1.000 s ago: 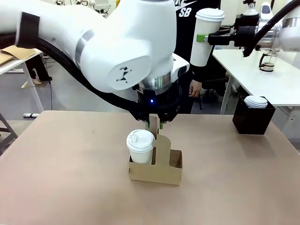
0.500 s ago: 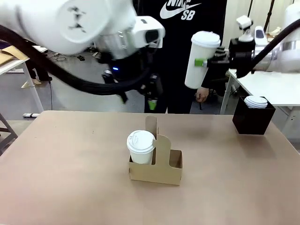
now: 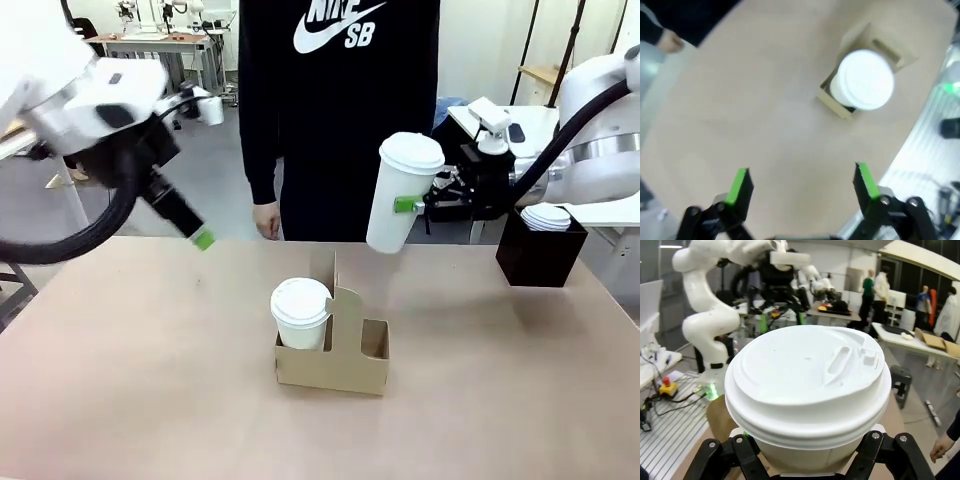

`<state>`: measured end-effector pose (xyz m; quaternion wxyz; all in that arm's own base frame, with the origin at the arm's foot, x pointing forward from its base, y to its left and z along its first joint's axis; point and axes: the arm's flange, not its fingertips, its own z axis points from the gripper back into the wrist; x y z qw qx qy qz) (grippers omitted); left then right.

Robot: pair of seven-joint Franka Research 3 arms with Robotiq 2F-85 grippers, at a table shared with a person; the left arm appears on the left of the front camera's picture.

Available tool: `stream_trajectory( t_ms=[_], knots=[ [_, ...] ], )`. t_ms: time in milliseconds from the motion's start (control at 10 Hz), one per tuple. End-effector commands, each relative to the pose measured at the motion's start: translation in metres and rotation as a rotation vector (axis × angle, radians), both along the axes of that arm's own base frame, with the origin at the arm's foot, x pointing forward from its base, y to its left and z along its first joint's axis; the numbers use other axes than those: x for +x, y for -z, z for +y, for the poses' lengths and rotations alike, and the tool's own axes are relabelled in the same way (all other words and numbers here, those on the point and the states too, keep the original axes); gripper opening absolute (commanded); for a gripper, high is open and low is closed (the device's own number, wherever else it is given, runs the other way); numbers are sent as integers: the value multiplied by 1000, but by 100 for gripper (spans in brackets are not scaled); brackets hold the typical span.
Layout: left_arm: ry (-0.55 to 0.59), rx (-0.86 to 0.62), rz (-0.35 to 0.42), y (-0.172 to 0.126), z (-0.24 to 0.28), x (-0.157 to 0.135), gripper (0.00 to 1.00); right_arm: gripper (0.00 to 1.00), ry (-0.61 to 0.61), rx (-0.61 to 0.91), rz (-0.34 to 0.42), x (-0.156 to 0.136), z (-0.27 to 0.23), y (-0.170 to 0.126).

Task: Pour a drink into a cup and package it in a carrier.
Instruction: Insert the held 600 ml Paper Cup into the Cup Carrier.

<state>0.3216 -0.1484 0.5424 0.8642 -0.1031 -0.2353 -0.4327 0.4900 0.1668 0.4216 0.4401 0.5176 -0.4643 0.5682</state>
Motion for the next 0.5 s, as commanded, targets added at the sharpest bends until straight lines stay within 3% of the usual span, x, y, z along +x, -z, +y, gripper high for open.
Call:
stream_trajectory(
  t_ms=[0, 100, 300, 400],
  knots=[
    [13, -25, -63, 28, 12, -5, 100, 81, 35, -4, -15, 8, -4, -10],
    [0, 0, 0, 0, 0, 0, 100, 81, 35, -4, -15, 8, -4, -10],
    [0, 0, 0, 0, 0, 0, 100, 81, 35, -4, -15, 8, -4, -10],
    [11, -7, -21, 14, 11, -2, 100, 81, 16, -5, -6, 4, -5, -1]
  ],
)
